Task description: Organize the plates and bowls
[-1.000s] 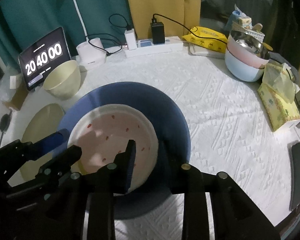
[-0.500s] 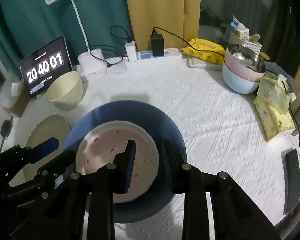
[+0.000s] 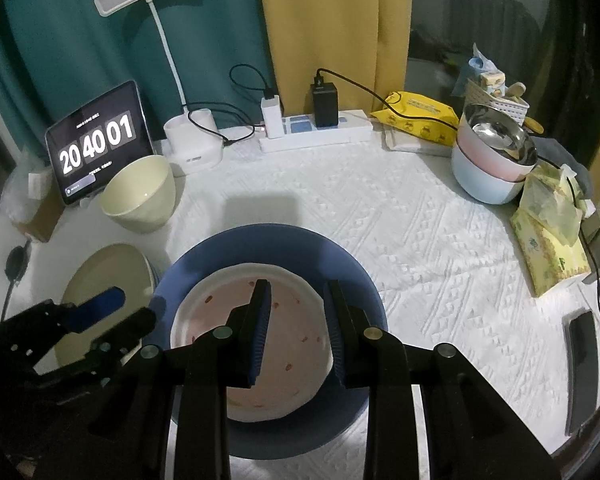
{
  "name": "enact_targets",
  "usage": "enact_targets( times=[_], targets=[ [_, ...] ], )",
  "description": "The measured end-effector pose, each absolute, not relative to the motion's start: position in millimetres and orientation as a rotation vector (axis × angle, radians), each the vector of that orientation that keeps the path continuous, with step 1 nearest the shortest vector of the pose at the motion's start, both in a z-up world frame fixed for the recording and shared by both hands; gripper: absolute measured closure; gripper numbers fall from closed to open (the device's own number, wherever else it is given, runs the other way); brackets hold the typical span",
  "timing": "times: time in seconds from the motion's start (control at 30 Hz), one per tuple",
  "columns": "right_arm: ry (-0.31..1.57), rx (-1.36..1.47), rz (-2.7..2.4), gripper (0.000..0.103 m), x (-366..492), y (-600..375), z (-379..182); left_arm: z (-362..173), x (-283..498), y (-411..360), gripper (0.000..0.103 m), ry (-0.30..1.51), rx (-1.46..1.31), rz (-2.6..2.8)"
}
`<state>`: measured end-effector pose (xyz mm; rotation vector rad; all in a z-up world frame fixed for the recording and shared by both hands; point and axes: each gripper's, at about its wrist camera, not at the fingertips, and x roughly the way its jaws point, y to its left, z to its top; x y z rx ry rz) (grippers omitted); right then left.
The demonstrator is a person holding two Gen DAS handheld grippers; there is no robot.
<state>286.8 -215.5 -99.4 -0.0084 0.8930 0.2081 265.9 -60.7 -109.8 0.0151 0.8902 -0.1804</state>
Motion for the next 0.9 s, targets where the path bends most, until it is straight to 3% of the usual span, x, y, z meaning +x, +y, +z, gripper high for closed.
enact_targets(
  times=[0.33,0.9],
  targets=[
    [0.896,0.004,0.19,0.074,294,-218,-100,-120,273,-61,0.067,0.914,0.015,-0.19],
    [0.856,0.01,0.201,0.074,311,-205,-79,-86,282,-18,0.066,0.826,-0.028,-0.136]
  ],
)
